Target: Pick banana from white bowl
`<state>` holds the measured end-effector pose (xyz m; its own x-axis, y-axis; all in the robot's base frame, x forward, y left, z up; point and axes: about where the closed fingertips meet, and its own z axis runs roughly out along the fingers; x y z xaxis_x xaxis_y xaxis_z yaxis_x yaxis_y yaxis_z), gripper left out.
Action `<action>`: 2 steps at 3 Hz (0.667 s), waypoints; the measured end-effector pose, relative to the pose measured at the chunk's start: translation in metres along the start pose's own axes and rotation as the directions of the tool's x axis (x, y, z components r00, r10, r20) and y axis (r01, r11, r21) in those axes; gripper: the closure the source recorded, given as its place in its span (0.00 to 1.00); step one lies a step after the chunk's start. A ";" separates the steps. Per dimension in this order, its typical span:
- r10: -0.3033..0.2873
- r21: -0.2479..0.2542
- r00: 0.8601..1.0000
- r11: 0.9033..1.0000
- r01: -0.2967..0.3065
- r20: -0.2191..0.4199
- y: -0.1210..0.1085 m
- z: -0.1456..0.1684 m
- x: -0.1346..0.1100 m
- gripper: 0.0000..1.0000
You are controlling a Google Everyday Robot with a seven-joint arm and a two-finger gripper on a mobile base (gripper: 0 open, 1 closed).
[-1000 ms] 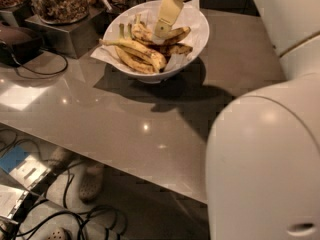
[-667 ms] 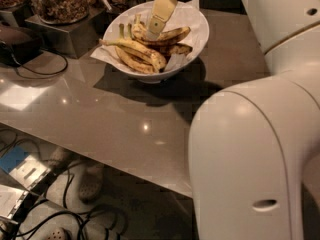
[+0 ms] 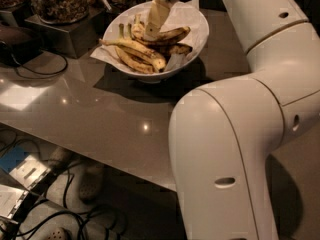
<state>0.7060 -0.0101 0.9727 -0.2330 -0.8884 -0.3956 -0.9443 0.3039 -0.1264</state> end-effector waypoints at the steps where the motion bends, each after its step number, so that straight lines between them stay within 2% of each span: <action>1: 0.028 -0.002 0.999 1.000 -0.028 -0.044 -0.007 0.017 0.007 0.34; 2: 0.049 -0.006 0.995 0.999 -0.049 -0.086 -0.012 0.032 0.017 0.36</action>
Offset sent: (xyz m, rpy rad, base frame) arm -0.0176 -0.0445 -0.0464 -0.2163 0.2691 -0.0428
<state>0.7211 -0.0177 0.9381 -0.2976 -0.8989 -0.3216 -0.9330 0.3453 -0.1017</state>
